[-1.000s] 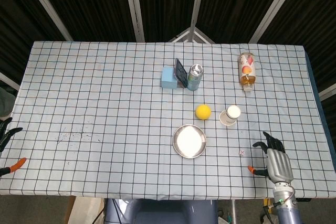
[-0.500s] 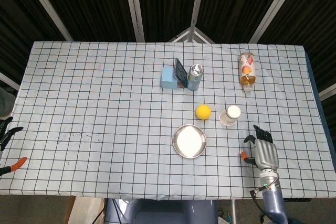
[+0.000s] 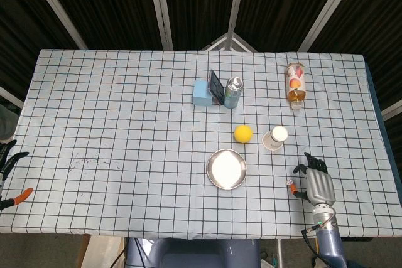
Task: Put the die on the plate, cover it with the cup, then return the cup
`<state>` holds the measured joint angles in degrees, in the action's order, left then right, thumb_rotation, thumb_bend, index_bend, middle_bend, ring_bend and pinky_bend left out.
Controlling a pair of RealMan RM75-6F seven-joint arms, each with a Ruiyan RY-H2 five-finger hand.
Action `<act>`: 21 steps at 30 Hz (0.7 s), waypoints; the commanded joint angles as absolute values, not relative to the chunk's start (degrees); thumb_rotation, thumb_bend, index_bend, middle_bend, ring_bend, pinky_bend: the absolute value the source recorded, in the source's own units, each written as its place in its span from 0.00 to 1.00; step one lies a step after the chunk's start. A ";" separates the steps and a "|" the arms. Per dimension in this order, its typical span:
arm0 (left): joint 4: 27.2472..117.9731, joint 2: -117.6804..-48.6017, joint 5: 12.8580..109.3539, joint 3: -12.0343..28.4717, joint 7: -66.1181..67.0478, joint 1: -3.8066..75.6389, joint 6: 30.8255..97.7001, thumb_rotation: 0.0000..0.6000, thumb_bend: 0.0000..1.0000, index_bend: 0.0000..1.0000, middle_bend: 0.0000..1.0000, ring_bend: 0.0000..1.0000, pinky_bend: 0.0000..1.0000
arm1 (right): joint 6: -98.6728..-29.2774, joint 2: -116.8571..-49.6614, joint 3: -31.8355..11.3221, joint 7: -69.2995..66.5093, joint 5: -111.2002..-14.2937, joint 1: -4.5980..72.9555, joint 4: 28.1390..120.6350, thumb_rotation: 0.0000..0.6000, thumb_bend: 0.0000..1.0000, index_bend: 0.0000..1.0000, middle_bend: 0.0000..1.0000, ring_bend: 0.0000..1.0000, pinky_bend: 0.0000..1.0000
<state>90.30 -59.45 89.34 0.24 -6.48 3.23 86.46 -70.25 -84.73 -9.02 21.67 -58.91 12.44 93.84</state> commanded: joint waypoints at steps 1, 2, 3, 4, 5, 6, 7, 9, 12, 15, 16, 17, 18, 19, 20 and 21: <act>90.40 -59.50 89.32 0.21 -6.30 3.24 86.40 1.00 0.30 0.19 0.00 0.00 0.02 | -70.62 -84.11 -8.76 21.27 -59.35 12.22 94.34 1.00 0.34 0.43 0.08 0.06 0.00; 90.45 -59.51 89.31 0.19 -6.24 3.23 86.39 1.00 0.30 0.19 0.00 0.00 0.02 | -70.62 -83.90 -8.63 21.27 -59.41 12.20 94.46 1.00 0.34 0.43 0.08 0.06 0.00; 90.48 -59.51 89.28 0.18 -6.16 3.22 86.37 1.00 0.30 0.19 0.00 0.00 0.02 | -70.61 -83.74 -8.49 21.34 -59.44 12.18 94.52 1.00 0.34 0.43 0.08 0.06 0.00; 90.51 -59.51 89.21 0.18 -6.09 3.21 86.35 1.00 0.30 0.19 0.00 0.00 0.02 | -70.57 -83.64 -8.34 21.38 -59.44 12.18 94.58 1.00 0.34 0.43 0.08 0.06 0.00; 90.55 -59.52 89.14 0.18 -6.02 3.22 86.30 1.00 0.30 0.19 0.00 0.00 0.02 | -70.46 -83.61 -8.20 21.37 -59.38 12.18 94.61 1.00 0.34 0.43 0.08 0.06 0.00; 90.59 -59.52 89.10 0.19 -5.95 3.23 86.25 1.00 0.30 0.19 0.00 0.00 0.02 | -70.34 -83.60 -8.09 21.32 -59.32 12.20 94.63 1.00 0.34 0.43 0.08 0.06 0.00; 90.62 -59.53 89.06 0.19 -5.88 3.25 86.21 1.00 0.30 0.19 0.00 0.00 0.02 | -70.17 -83.66 -7.96 21.29 -59.22 12.24 94.59 1.00 0.34 0.43 0.08 0.06 0.00; 90.64 -59.55 88.96 0.20 -5.63 3.27 86.12 1.00 0.30 0.19 0.00 0.00 0.02 | -69.72 -83.93 -7.71 21.43 -59.04 12.42 94.22 1.00 0.34 0.43 0.08 0.06 0.00; 90.76 -59.58 88.92 0.21 -5.42 3.29 86.09 1.00 0.30 0.19 0.00 0.00 0.02 | -69.07 -84.44 -7.56 21.60 -58.70 12.81 93.55 1.00 0.34 0.43 0.08 0.06 0.00; 90.78 -59.59 88.82 0.27 -5.41 3.26 86.17 1.00 0.30 0.19 0.00 0.00 0.02 | -68.83 -84.87 -7.45 21.65 -58.53 13.06 92.99 1.00 0.34 0.43 0.08 0.06 0.00; 90.77 -59.59 88.77 0.30 -5.42 3.27 86.16 1.00 0.30 0.19 0.00 0.00 0.02 | -68.79 -84.98 -7.42 21.61 -58.48 13.10 92.85 1.00 0.34 0.43 0.08 0.06 0.00; 90.76 -59.60 88.74 0.31 -5.43 3.28 86.14 1.00 0.30 0.19 0.00 0.00 0.02 | -68.80 -85.08 -7.41 21.55 -58.44 13.13 92.72 1.00 0.34 0.43 0.08 0.06 0.00; 90.74 -59.60 88.73 0.31 -5.42 3.29 86.11 1.00 0.30 0.19 0.00 0.00 0.02 | -68.81 -85.17 -7.40 21.48 -58.41 13.15 92.59 1.00 0.34 0.43 0.08 0.06 0.00; 90.73 -59.61 88.72 0.32 -5.37 3.33 86.05 1.00 0.30 0.19 0.00 0.00 0.02 | -68.81 -85.24 -7.39 21.45 -58.40 13.20 92.49 1.00 0.34 0.43 0.08 0.06 0.00; 90.72 -59.63 88.71 0.31 -5.33 3.36 85.98 1.00 0.30 0.19 0.00 0.00 0.02 | -68.82 -85.31 -7.37 21.46 -58.40 13.24 92.39 1.00 0.34 0.43 0.08 0.06 0.00; 90.72 -59.64 88.72 0.29 -5.28 3.38 85.94 1.00 0.30 0.19 0.00 0.00 0.02 | -68.82 -85.39 -7.36 21.50 -58.43 13.32 92.28 1.00 0.34 0.43 0.08 0.06 0.00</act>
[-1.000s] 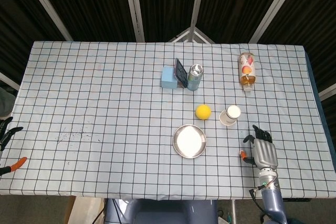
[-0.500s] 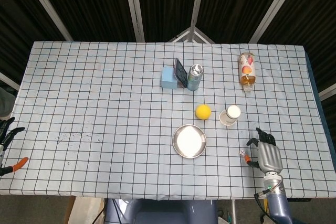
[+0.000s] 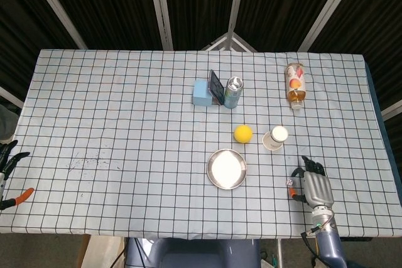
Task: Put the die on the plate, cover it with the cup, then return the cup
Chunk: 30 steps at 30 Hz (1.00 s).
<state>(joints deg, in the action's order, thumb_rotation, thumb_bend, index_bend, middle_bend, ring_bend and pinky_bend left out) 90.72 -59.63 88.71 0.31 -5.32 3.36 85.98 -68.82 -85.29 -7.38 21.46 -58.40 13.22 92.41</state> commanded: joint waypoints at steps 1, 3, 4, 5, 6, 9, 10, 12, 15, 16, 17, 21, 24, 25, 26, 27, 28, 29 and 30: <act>90.72 -59.66 88.76 0.27 -5.22 3.40 85.91 1.00 0.30 0.19 0.00 0.00 0.02 | -68.81 -85.48 -7.37 21.51 -58.43 13.39 92.20 1.00 0.34 0.43 0.08 0.06 0.00; 90.74 -59.68 88.84 0.23 -5.13 3.39 85.95 1.00 0.30 0.19 0.00 0.00 0.02 | -68.82 -85.68 -7.49 21.48 -58.37 13.56 92.01 1.00 0.34 0.43 0.08 0.06 0.00; 90.75 -59.69 88.86 0.21 -5.09 3.36 86.00 1.00 0.30 0.19 0.00 0.00 0.02 | -68.80 -85.79 -7.58 21.45 -58.32 13.66 91.87 1.00 0.34 0.43 0.08 0.06 0.00; 90.77 -59.71 88.86 0.21 -5.06 3.35 86.03 1.00 0.30 0.19 0.00 0.00 0.02 | -68.72 -85.89 -7.63 21.44 -58.26 13.77 91.73 1.00 0.34 0.43 0.08 0.06 0.00; 90.78 -59.72 88.83 0.23 -5.03 3.34 86.05 1.00 0.30 0.19 0.00 0.00 0.02 | -68.57 -85.99 -7.72 21.41 -58.14 13.90 91.59 1.00 0.34 0.43 0.08 0.06 0.00; 90.76 -59.80 88.66 0.30 -4.85 3.37 85.99 1.00 0.30 0.19 0.00 0.00 0.02 | -68.17 -86.31 -7.59 21.56 -57.89 14.18 91.18 1.00 0.34 0.43 0.08 0.06 0.00; 90.76 -59.82 88.63 0.30 -4.79 3.40 85.91 1.00 0.30 0.19 0.00 0.00 0.02 | -68.09 -86.45 -7.53 21.60 -57.83 14.24 91.06 1.00 0.34 0.43 0.08 0.06 0.00; 90.78 -59.86 88.59 0.27 -4.59 3.50 85.66 1.00 0.30 0.19 0.00 0.00 0.02 | -67.78 -86.79 -7.48 21.57 -57.61 14.44 90.72 1.00 0.34 0.43 0.08 0.06 0.00; 90.84 -59.85 88.52 0.30 -4.49 3.58 85.54 1.00 0.30 0.19 0.00 0.00 0.02 | -67.64 -87.26 -7.40 21.70 -57.34 14.66 90.09 1.00 0.34 0.43 0.08 0.06 0.00; 90.85 -59.85 88.48 0.32 -4.49 3.57 85.56 1.00 0.30 0.19 0.00 0.00 0.02 | -67.56 -87.38 -7.37 21.68 -57.21 14.71 89.90 1.00 0.34 0.43 0.08 0.06 0.00; 90.84 -59.85 88.42 0.34 -4.52 3.57 85.58 1.00 0.30 0.19 0.00 0.00 0.02 | -67.48 -87.46 -7.35 21.63 -57.09 14.75 89.74 1.00 0.34 0.43 0.08 0.06 0.00; 90.79 -59.88 88.28 0.39 -4.45 3.65 85.43 1.00 0.30 0.19 0.00 0.00 0.02 | -67.36 -87.65 -7.33 21.49 -56.71 14.88 89.23 1.00 0.34 0.43 0.08 0.06 0.00; 90.83 -59.92 88.27 0.37 -4.25 3.71 85.30 1.00 0.30 0.19 0.00 0.00 0.02 | -67.39 -87.72 -7.38 21.34 -56.59 14.96 89.01 1.00 0.34 0.44 0.08 0.06 0.00; 90.85 -59.96 88.26 0.36 -4.15 3.72 85.29 1.00 0.30 0.19 0.00 0.00 0.02 | -67.40 -87.73 -7.39 21.29 -56.58 14.98 88.95 1.00 0.34 0.44 0.08 0.06 0.00; 90.87 -59.98 88.24 0.37 -4.07 3.72 85.29 1.00 0.30 0.19 0.00 0.00 0.02 | -67.45 -87.71 -7.37 21.23 -56.58 14.98 88.91 1.00 0.34 0.44 0.08 0.06 0.00; 90.89 -59.99 88.22 0.37 -4.02 3.71 85.30 1.00 0.30 0.19 0.00 0.00 0.02 | -67.50 -87.66 -7.34 21.20 -56.56 14.96 88.86 1.00 0.34 0.44 0.08 0.06 0.00; 90.91 -59.99 88.21 0.37 -3.99 3.71 85.30 1.00 0.30 0.19 0.00 0.00 0.02 | -67.56 -87.61 -7.35 21.13 -56.55 14.94 88.85 1.00 0.34 0.44 0.08 0.06 0.00; 90.93 -60.02 88.18 0.37 -3.92 3.71 85.29 1.00 0.30 0.19 0.00 0.00 0.02 | -67.65 -87.53 -7.36 21.02 -56.55 14.90 88.88 1.00 0.34 0.45 0.08 0.06 0.00; 90.95 -60.04 88.17 0.37 -3.83 3.73 85.26 1.00 0.30 0.19 0.00 0.00 0.02 | -67.78 -87.40 -7.38 20.92 -56.55 14.84 88.89 1.00 0.34 0.45 0.08 0.06 0.00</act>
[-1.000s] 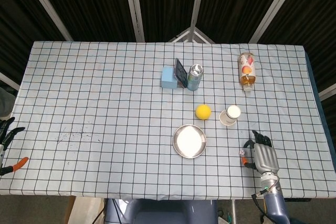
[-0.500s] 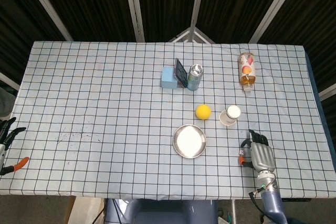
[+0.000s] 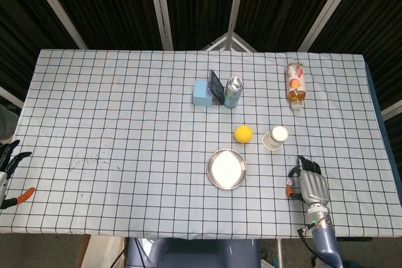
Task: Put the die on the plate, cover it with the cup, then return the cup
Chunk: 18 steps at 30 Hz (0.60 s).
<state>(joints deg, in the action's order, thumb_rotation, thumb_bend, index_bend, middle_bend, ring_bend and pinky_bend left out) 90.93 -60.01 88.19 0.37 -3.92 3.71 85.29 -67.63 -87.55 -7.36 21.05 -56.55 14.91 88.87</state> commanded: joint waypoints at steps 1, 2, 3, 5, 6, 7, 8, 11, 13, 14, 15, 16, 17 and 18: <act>90.96 -60.06 88.15 0.36 -3.76 3.73 85.22 1.00 0.30 0.19 0.00 0.00 0.02 | -67.82 -87.28 -7.38 20.83 -56.55 14.81 88.93 1.00 0.34 0.45 0.08 0.06 0.00; 90.98 -60.07 88.14 0.34 -3.67 3.75 85.18 1.00 0.30 0.19 0.00 0.00 0.02 | -67.87 -87.15 -7.39 20.73 -56.54 14.78 89.00 1.00 0.34 0.46 0.08 0.06 0.00; 90.99 -60.09 88.14 0.33 -3.59 3.77 85.13 1.00 0.30 0.19 0.00 0.00 0.02 | -67.92 -87.05 -7.40 20.64 -56.54 14.75 89.06 1.00 0.34 0.46 0.08 0.06 0.00; 91.03 -60.13 88.18 0.29 -3.40 3.79 85.08 1.00 0.30 0.19 0.00 0.00 0.02 | -68.08 -86.89 -7.38 20.49 -56.61 14.70 89.15 1.00 0.34 0.47 0.08 0.06 0.00; 91.05 -60.15 88.21 0.28 -3.31 3.81 85.07 1.00 0.30 0.19 0.00 0.00 0.02 | -68.12 -86.87 -7.36 20.42 -56.64 14.68 89.15 1.00 0.34 0.47 0.08 0.06 0.00; 91.06 -60.16 88.23 0.26 -3.27 3.81 85.08 1.00 0.30 0.19 0.00 0.00 0.02 | -68.14 -86.87 -7.33 20.38 -56.66 14.68 89.15 1.00 0.34 0.48 0.08 0.06 0.00; 91.07 -60.18 88.25 0.25 -3.21 3.80 85.10 1.00 0.30 0.19 0.00 0.00 0.02 | -68.11 -86.84 -7.27 20.36 -56.66 14.67 89.16 1.00 0.34 0.49 0.08 0.06 0.00; 91.10 -60.20 88.24 0.23 -3.12 3.79 85.11 1.00 0.30 0.19 0.00 0.00 0.02 | -67.95 -86.85 -7.11 20.19 -56.69 14.67 89.17 1.00 0.34 0.49 0.08 0.06 0.00; 91.11 -60.21 88.22 0.22 -3.10 3.80 85.07 1.00 0.30 0.19 0.00 0.00 0.02 | -67.83 -86.93 -7.00 20.12 -56.68 14.69 89.10 1.00 0.34 0.49 0.08 0.06 0.00; 91.12 -60.21 88.24 0.21 -3.09 3.82 85.04 1.00 0.30 0.19 0.00 0.00 0.02 | -67.79 -86.97 -6.96 20.11 -56.67 14.70 89.06 1.00 0.34 0.49 0.08 0.06 0.00; 91.13 -60.20 88.25 0.20 -3.06 3.84 85.00 1.00 0.30 0.19 0.00 0.00 0.02 | -67.78 -87.02 -6.93 20.14 -56.67 14.73 88.99 1.00 0.34 0.49 0.08 0.06 0.00; 91.15 -60.19 88.25 0.19 -3.07 3.87 84.95 1.00 0.30 0.19 0.00 0.00 0.02 | -67.77 -87.09 -6.91 20.20 -56.67 14.78 88.93 1.00 0.34 0.49 0.08 0.06 0.00; 91.15 -60.18 88.23 0.20 -3.09 3.88 84.92 1.00 0.30 0.19 0.00 0.00 0.02 | -67.81 -87.16 -6.94 20.22 -56.68 14.83 88.90 1.00 0.34 0.49 0.08 0.06 0.00; 91.15 -60.17 88.21 0.21 -3.13 3.89 84.92 1.00 0.30 0.19 0.00 0.00 0.02 | -67.91 -87.23 -7.00 20.26 -56.70 14.86 88.88 1.00 0.34 0.49 0.08 0.06 0.00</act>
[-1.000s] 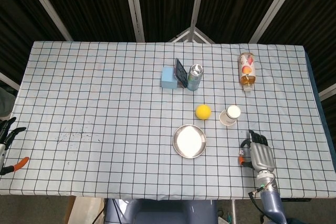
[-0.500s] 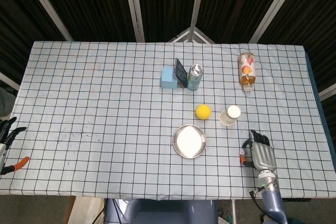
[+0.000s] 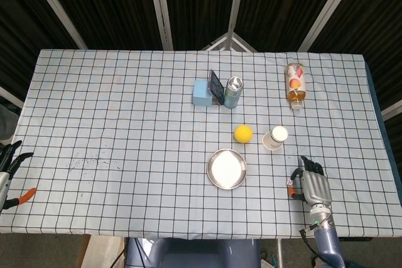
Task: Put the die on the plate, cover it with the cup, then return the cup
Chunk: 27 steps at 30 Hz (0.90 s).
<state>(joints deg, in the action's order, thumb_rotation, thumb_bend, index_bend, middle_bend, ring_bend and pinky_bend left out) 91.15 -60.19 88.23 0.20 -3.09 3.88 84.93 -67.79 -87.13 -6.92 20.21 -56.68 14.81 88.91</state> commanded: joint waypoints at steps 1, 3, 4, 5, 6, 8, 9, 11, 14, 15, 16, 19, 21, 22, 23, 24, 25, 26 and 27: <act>91.14 -60.15 88.20 0.21 -3.17 3.89 84.91 1.00 0.30 0.19 0.00 0.00 0.02 | -68.02 -87.28 -7.04 20.31 -56.74 14.90 88.88 1.00 0.34 0.50 0.08 0.06 0.00; 91.11 -60.15 88.19 0.20 -3.23 3.91 84.87 1.00 0.30 0.19 0.00 0.00 0.02 | -68.13 -87.31 -7.10 20.35 -56.81 14.97 88.93 1.00 0.34 0.52 0.08 0.06 0.00; 91.11 -60.14 88.17 0.21 -3.26 3.93 84.85 1.00 0.30 0.19 0.00 0.00 0.02 | -68.24 -87.36 -7.18 20.35 -56.85 15.01 88.94 1.00 0.34 0.54 0.08 0.06 0.00; 91.10 -60.12 88.16 0.21 -3.28 3.93 84.84 1.00 0.30 0.19 0.00 0.00 0.02 | -68.28 -87.41 -7.22 20.33 -56.86 15.04 88.95 1.00 0.34 0.55 0.08 0.06 0.00; 91.10 -60.11 88.14 0.21 -3.29 3.94 84.82 1.00 0.30 0.19 0.00 0.00 0.02 | -68.28 -87.45 -7.26 20.30 -56.83 15.07 88.97 1.00 0.34 0.56 0.08 0.06 0.00; 91.09 -60.09 88.10 0.19 -3.31 3.94 84.76 1.00 0.30 0.19 0.00 0.00 0.02 | -68.34 -87.53 -7.29 20.31 -56.76 15.08 88.94 1.00 0.34 0.58 0.08 0.06 0.00; 91.11 -60.08 88.09 0.19 -3.32 3.95 84.74 1.00 0.30 0.19 0.00 0.00 0.02 | -68.39 -87.60 -7.29 20.35 -56.74 15.08 88.89 1.00 0.34 0.59 0.08 0.06 0.00; 91.09 -60.05 88.07 0.20 -3.34 3.95 84.76 1.00 0.30 0.19 0.00 0.00 0.02 | -68.41 -87.75 -7.23 20.43 -56.63 15.07 88.72 1.00 0.34 0.61 0.09 0.07 0.00; 91.07 -60.06 88.11 0.19 -3.33 3.95 84.78 1.00 0.30 0.19 0.00 0.00 0.02 | -68.32 -87.80 -7.11 20.34 -56.51 15.01 88.62 1.00 0.34 0.61 0.09 0.07 0.00; 91.06 -60.07 88.11 0.18 -3.30 3.96 84.77 1.00 0.30 0.19 0.00 0.00 0.02 | -68.39 -87.78 -7.08 20.23 -56.57 14.96 88.61 1.00 0.34 0.61 0.09 0.07 0.00; 91.06 -60.09 88.12 0.17 -3.26 3.97 84.75 1.00 0.30 0.19 0.00 0.00 0.02 | -68.49 -87.75 -7.06 20.13 -56.69 14.92 88.63 1.00 0.34 0.61 0.09 0.07 0.00; 91.07 -60.08 88.14 0.16 -3.27 3.98 84.73 1.00 0.30 0.19 0.00 0.00 0.02 | -70.13 -87.23 -7.56 18.87 -57.77 14.38 89.55 1.00 0.34 0.61 0.09 0.07 0.00; 91.08 -60.04 88.09 0.18 -3.35 3.95 84.80 1.00 0.30 0.19 0.00 0.00 0.02 | -72.16 -86.58 -8.01 17.70 -59.11 13.70 90.89 1.00 0.34 0.61 0.09 0.07 0.00; 91.08 -60.04 88.06 0.19 -3.38 3.94 84.82 1.00 0.30 0.19 0.00 0.00 0.02 | -73.31 -86.10 -8.20 17.23 -59.88 13.31 91.74 1.00 0.34 0.61 0.09 0.07 0.00; 91.07 -60.02 88.06 0.18 -3.43 3.93 84.82 1.00 0.30 0.19 0.00 0.00 0.02 | -74.71 -85.52 -8.54 16.74 -60.73 12.89 92.79 1.00 0.34 0.61 0.09 0.07 0.00; 91.07 -60.00 88.08 0.17 -3.49 3.94 84.80 1.00 0.30 0.19 0.00 0.00 0.02 | -76.48 -84.77 -8.96 16.24 -61.79 12.37 94.20 1.00 0.34 0.61 0.09 0.07 0.00; 91.07 -59.98 88.10 0.15 -3.53 3.95 84.78 1.00 0.30 0.19 0.00 0.00 0.02 | -77.87 -84.04 -9.24 16.00 -62.65 11.94 95.49 1.00 0.34 0.61 0.09 0.07 0.00; 91.07 -59.95 88.11 0.13 -3.57 3.94 84.78 1.00 0.30 0.19 0.00 0.00 0.02 | -79.14 -83.34 -9.53 15.87 -63.42 11.57 96.73 1.00 0.34 0.61 0.09 0.07 0.00; 91.07 -59.93 88.13 0.12 -3.62 3.94 84.78 1.00 0.30 0.19 0.00 0.00 0.02 | -80.41 -82.64 -9.79 15.82 -64.23 11.21 97.97 1.00 0.34 0.61 0.09 0.07 0.00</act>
